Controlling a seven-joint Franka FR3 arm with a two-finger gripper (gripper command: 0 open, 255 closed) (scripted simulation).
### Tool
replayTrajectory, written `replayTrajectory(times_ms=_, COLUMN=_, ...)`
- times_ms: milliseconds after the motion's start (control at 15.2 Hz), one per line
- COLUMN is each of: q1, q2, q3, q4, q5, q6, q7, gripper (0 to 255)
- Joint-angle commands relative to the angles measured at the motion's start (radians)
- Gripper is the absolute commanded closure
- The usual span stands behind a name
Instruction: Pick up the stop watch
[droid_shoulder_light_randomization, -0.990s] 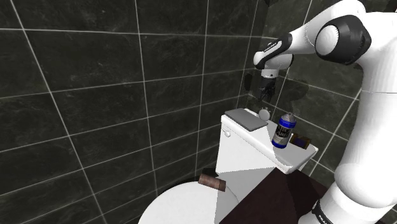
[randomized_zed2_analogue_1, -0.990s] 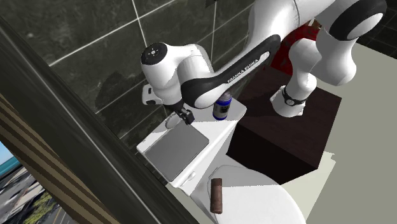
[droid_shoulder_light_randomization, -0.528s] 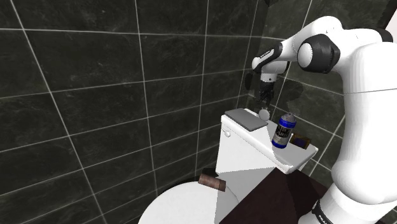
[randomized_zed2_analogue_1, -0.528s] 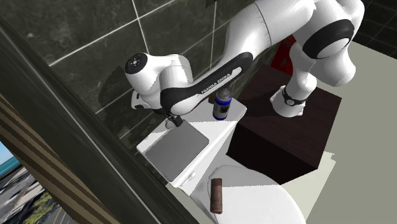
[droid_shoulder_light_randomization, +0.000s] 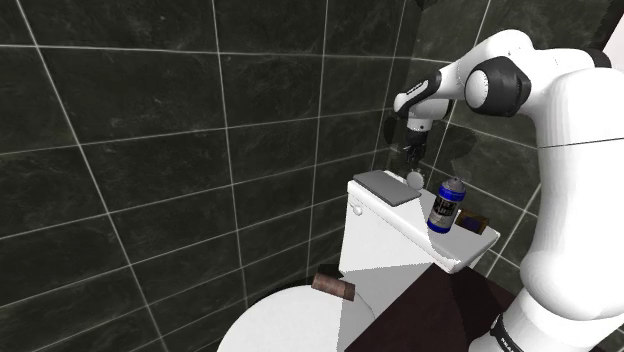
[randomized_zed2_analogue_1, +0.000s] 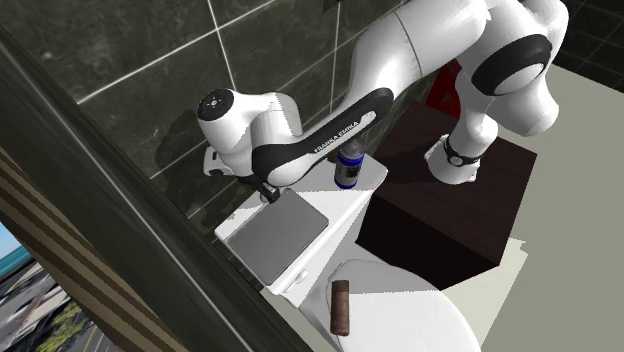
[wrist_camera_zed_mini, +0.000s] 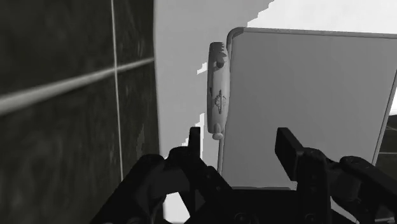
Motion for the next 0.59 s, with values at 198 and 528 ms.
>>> replayTrajectory(times_ms=198, q1=-0.013, q2=0.066, q3=-0.009, q4=-0.01, q5=0.0, q6=0.021, q7=-0.002, gripper=255)
replayTrajectory(times_ms=528, q1=-0.016, q2=0.057, q3=-0.008, q4=-0.009, q5=-0.007, q6=0.013, q7=0.001, gripper=255)
